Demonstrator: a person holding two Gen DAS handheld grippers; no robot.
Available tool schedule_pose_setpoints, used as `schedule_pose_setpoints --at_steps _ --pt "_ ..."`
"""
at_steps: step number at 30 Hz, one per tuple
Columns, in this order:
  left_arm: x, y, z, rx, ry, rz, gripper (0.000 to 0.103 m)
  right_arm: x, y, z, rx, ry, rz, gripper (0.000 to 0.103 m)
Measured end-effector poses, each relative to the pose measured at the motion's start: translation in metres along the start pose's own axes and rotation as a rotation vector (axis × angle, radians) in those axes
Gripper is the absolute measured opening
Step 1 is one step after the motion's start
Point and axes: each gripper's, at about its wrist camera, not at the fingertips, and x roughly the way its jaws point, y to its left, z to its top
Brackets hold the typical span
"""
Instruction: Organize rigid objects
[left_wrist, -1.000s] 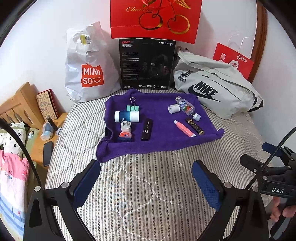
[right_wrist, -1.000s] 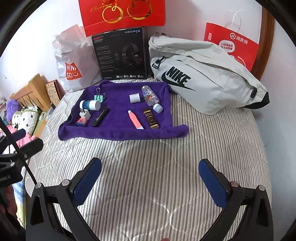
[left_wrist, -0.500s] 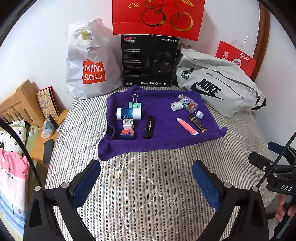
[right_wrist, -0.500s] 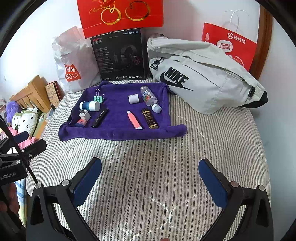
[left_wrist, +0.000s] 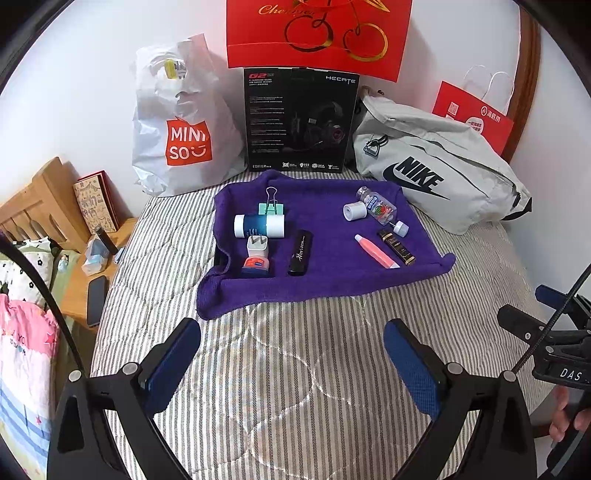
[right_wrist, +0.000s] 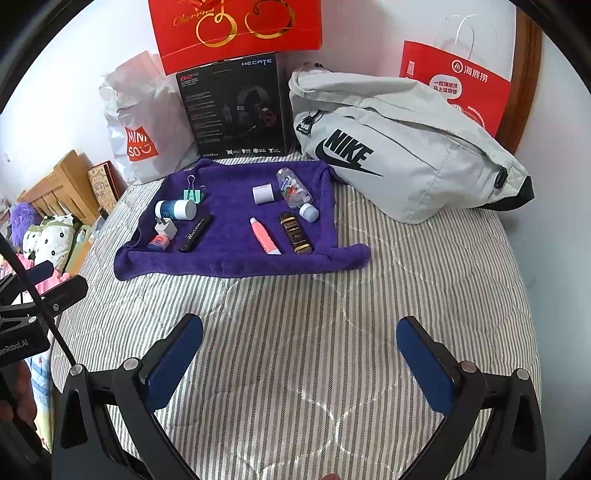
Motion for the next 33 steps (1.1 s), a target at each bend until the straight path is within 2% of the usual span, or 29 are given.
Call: schedule_pose_setpoints --at_steps 33 --pt "-0.001 0.0014 -0.0008 0.006 -0.002 -0.002 0.101 -0.0034 -0.0008 0.0003 0.002 -0.003 -0.002 0.103"
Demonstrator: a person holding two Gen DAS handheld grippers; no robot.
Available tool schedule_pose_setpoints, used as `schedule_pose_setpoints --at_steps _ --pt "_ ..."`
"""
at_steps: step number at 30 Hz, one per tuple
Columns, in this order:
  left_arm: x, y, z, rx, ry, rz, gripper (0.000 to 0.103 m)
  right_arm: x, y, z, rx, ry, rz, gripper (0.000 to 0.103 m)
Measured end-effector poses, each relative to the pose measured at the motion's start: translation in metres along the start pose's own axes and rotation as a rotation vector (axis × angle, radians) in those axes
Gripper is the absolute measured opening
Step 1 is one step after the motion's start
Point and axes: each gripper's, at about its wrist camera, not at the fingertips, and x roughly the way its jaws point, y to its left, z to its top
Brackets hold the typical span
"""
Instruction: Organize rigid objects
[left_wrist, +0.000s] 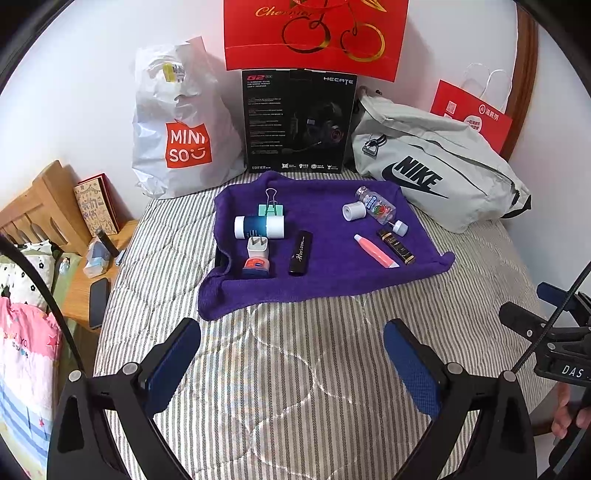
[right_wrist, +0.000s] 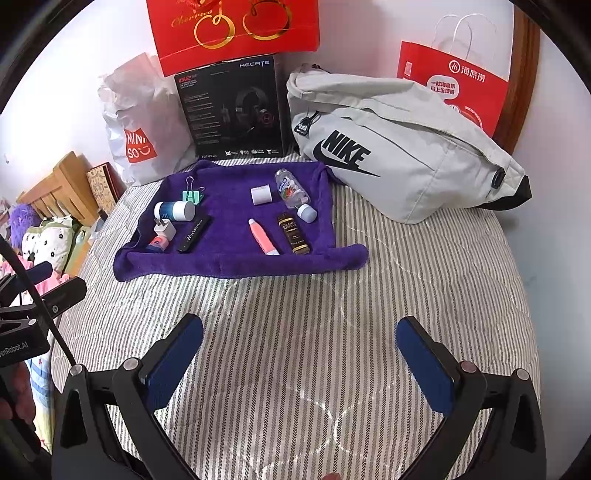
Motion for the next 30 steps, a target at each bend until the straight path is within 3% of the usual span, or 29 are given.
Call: schedule_pose_setpoints --at_steps 30 --pt "-0.006 0.011 0.004 0.014 -0.002 -0.01 0.101 -0.003 -0.001 -0.001 -0.008 -0.003 -0.003 0.103"
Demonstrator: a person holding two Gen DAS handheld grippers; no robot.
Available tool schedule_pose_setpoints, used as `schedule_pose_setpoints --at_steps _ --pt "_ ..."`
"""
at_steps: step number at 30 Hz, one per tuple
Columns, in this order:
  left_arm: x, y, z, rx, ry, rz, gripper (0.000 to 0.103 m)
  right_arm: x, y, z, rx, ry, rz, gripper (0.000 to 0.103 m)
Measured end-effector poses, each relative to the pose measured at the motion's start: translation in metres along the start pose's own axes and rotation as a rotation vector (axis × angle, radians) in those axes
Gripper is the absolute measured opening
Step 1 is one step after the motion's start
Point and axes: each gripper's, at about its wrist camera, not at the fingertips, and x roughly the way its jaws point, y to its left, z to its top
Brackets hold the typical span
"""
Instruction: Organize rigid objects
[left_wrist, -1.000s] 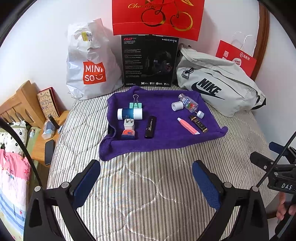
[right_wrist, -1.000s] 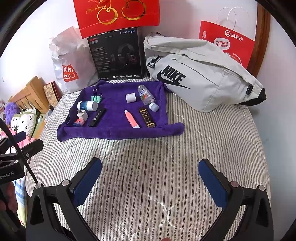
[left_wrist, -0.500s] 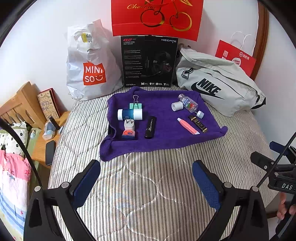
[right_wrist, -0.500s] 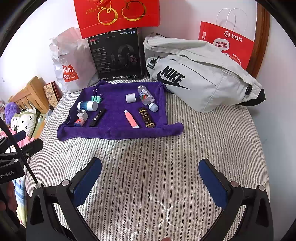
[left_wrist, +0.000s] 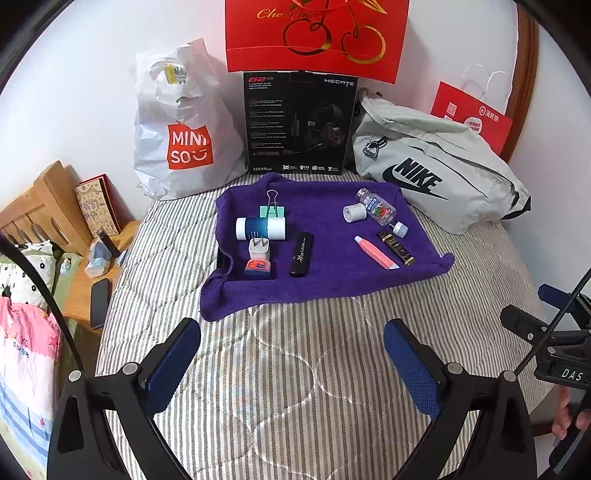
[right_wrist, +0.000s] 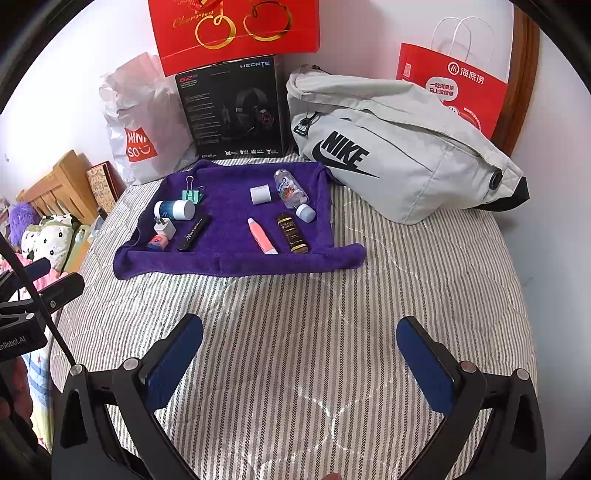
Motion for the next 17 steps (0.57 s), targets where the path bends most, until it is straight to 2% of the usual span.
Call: schedule_pose_setpoints --at_steps 17 --pt "0.0004 0.0019 0.0023 0.017 -0.007 -0.005 0.101 0.004 -0.0028 -0.0005 0.0 0.01 0.004 0.103"
